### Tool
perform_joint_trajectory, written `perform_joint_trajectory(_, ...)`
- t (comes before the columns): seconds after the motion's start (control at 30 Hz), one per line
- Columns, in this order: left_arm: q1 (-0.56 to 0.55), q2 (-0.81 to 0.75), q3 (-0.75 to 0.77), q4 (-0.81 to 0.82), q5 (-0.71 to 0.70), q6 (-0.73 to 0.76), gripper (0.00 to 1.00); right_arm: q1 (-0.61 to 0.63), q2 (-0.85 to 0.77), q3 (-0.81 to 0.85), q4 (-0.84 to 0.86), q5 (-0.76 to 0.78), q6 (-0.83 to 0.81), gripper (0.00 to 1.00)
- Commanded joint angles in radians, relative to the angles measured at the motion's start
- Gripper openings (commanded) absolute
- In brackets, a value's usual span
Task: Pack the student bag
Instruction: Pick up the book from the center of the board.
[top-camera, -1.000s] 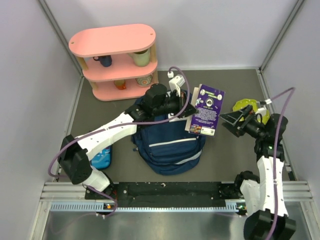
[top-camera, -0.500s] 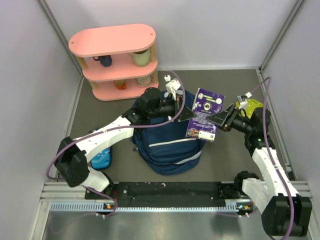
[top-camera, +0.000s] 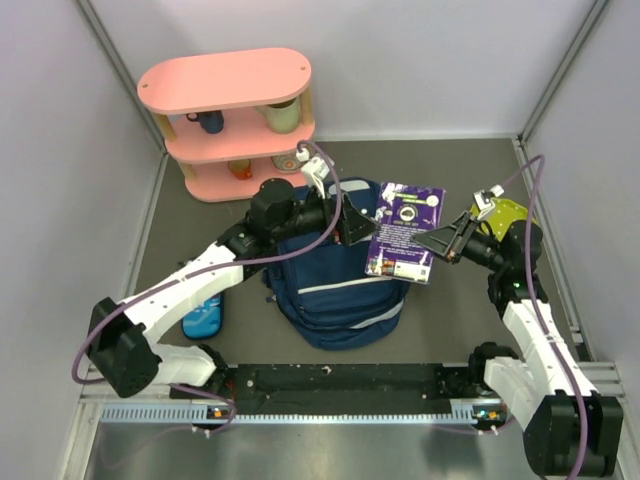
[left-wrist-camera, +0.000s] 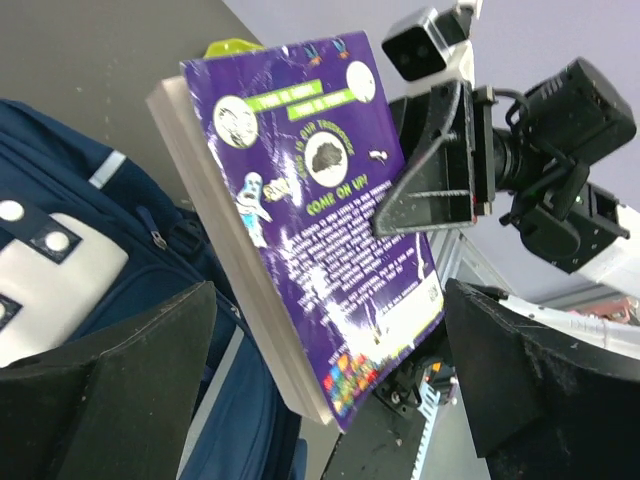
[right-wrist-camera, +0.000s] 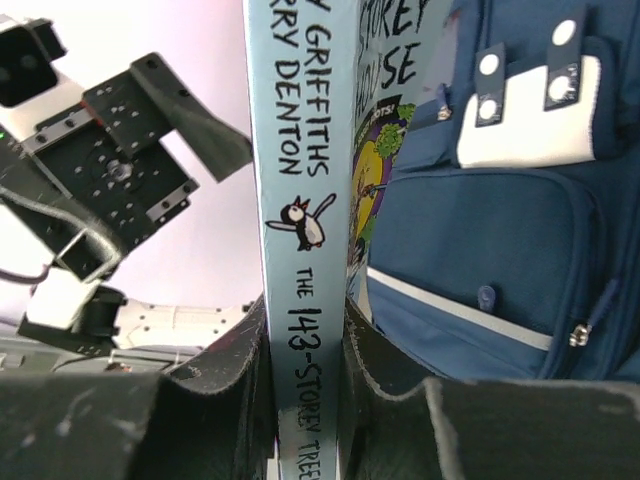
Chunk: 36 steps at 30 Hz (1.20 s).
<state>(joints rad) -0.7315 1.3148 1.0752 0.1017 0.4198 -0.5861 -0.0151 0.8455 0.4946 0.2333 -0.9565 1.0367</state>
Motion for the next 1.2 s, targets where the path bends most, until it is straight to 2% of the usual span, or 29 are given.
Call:
perform_joint_trajectory(0.0, 0.035, -0.005, -0.018, 0.121, 0.02, -0.043, 0.99, 0.009, 0.006, -0.005, 0.3, -0.089, 0.146, 0.0)
perform_joint_trajectory(0.13, 0.05, 0.09, -0.005, 0.229, 0.091, -0.109, 0.99, 0.009, 0.027, -0.025, 0.533, -0.137, 0.296, 0.0)
perform_joint_trajectory(0.23, 0.06, 0.154, 0.003, 0.395, 0.18, -0.213, 0.99, 0.009, 0.041, -0.025, 0.61, -0.174, 0.357, 0.0)
perform_joint_trajectory(0.37, 0.064, 0.218, 0.025, 0.527, 0.244, -0.322, 0.99, 0.009, 0.066, -0.037, 0.872, -0.225, 0.483, 0.0)
perform_joint_trajectory(0.63, 0.081, 0.245, -0.006, 0.734, 0.312, -0.422, 0.99, 0.033, 0.185, -0.033, 1.038, -0.307, 0.572, 0.0)
perform_joint_trajectory(0.73, 0.081, 0.247, -0.011, 0.779, 0.349, -0.435, 0.83, 0.033, 0.24, -0.03, 1.074, -0.312, 0.579, 0.0)
perform_joint_trajectory(0.77, 0.083, 0.247, -0.015, 0.793, 0.353, -0.439, 0.68, 0.035, 0.253, -0.025, 1.075, -0.317, 0.58, 0.0)
perform_joint_trajectory(0.83, 0.081, 0.238, -0.021, 0.794, 0.356, -0.436, 0.56, 0.035, 0.291, -0.014, 1.087, -0.323, 0.582, 0.0)
perform_joint_trajectory(0.87, 0.083, 0.238, -0.024, 0.793, 0.359, -0.434, 0.38, 0.035, 0.306, -0.01, 1.094, -0.323, 0.582, 0.0)
perform_joint_trajectory(0.97, 0.083, 0.236, -0.026, 0.782, 0.378, -0.429, 0.14, 0.037, 0.34, 0.013, 1.098, -0.326, 0.582, 0.0)
perform_joint_trajectory(1.0, 0.083, 0.232, -0.029, 0.765, 0.376, -0.425, 0.0, 0.037, 0.348, 0.022, 1.092, -0.323, 0.58, 0.0)
perform_joint_trajectory(1.07, 0.087, 0.209, -0.049, 0.728, 0.346, -0.397, 0.0, 0.035, 0.363, 0.03, 1.0, -0.308, 0.542, 0.1)
perform_joint_trajectory(1.1, 0.089, 0.196, -0.06, 0.705, 0.323, -0.383, 0.0, 0.035, 0.365, 0.032, 0.961, -0.283, 0.522, 0.21)
perform_joint_trajectory(1.17, 0.098, 0.14, -0.089, 0.61, 0.239, -0.33, 0.0, 0.035, 0.356, 0.03, 0.847, -0.255, 0.459, 0.38)
